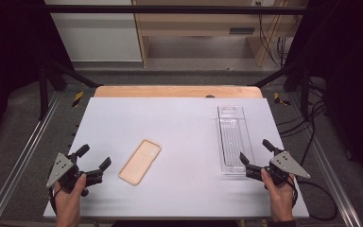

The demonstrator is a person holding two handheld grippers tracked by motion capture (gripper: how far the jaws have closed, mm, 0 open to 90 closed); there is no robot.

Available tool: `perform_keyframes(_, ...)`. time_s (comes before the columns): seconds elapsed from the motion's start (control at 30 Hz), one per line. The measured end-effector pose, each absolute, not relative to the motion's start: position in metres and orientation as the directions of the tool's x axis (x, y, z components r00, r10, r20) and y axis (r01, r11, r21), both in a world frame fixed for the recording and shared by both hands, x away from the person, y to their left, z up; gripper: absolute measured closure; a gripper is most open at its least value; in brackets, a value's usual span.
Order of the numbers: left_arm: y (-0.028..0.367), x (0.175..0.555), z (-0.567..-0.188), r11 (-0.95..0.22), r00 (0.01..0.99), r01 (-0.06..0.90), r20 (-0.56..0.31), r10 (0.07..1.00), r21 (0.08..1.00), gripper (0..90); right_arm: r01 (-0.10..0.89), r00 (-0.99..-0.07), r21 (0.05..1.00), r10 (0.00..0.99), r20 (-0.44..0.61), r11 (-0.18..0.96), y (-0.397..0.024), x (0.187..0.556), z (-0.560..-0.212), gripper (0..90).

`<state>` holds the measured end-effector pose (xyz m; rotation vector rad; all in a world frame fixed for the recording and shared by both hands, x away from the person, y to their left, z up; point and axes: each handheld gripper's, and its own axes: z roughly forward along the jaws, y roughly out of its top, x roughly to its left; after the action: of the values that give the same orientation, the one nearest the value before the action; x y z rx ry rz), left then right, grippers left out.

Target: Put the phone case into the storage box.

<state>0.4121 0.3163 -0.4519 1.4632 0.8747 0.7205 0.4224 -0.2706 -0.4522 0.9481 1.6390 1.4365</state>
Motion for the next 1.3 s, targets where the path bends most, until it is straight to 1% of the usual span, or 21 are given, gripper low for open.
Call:
perform_keyframes(0.17, 0.315, 0.413, -0.452, 0.007, 0.517, 0.126, -0.072, 0.853, 0.992, 1.0, 0.036, -0.442, 0.995, 0.894, -0.071, 0.097, -0.273, 0.421, -0.451, 5.0)
perform_keyframes(0.33, 0.313, 0.413, -0.451, -0.003, 0.519, 0.140, -0.070, 0.852, 0.990, 1.4, 0.037, -0.440, 0.994, 0.895, -0.077, 0.104, -0.273, 0.420, -0.452, 4.3)
perform_keyframes(0.37, 0.313, 0.412, -0.451, -0.015, 0.505, 0.138, -0.058, 0.861, 0.990, 1.8, 0.037, -0.437, 0.994, 0.896, -0.076, 0.103, -0.273, 0.419, -0.451, 4.2)
perform_keyframes(0.43, 0.313, 0.412, -0.451, -0.015, 0.502, 0.147, -0.061, 0.863, 0.989, 2.3, 0.038, -0.436, 0.994, 0.897, -0.075, 0.102, -0.273, 0.419, -0.451, 4.1)
perform_keyframes(0.63, 0.310, 0.412, -0.451, -0.035, 0.509, 0.164, -0.054, 0.859, 0.986, 2.8, 0.045, -0.431, 0.993, 0.899, -0.077, 0.107, -0.272, 0.419, -0.452, 4.1)
perform_keyframes(0.77, 0.307, 0.410, -0.448, -0.022, 0.518, 0.174, -0.073, 0.852, 0.984, 2.8, 0.048, -0.432, 0.993, 0.899, -0.073, 0.104, -0.270, 0.420, -0.453, 4.1)
perform_keyframes(1.0, 0.297, 0.412, -0.446, -0.045, 0.529, 0.212, -0.077, 0.845, 0.976, 2.8, 0.052, -0.431, 0.993, 0.899, -0.071, 0.103, -0.270, 0.420, -0.453, 3.9)
perform_keyframes(1.23, 0.285, 0.416, -0.442, -0.063, 0.549, 0.218, -0.069, 0.833, 0.974, 2.7, 0.056, -0.433, 0.994, 0.900, -0.061, 0.094, -0.271, 0.419, -0.453, 3.8)
perform_keyframes(1.3, 0.279, 0.419, -0.439, -0.087, 0.557, 0.223, -0.054, 0.828, 0.971, 2.7, 0.057, -0.432, 0.995, 0.900, -0.052, 0.085, -0.272, 0.420, -0.453, 3.9)
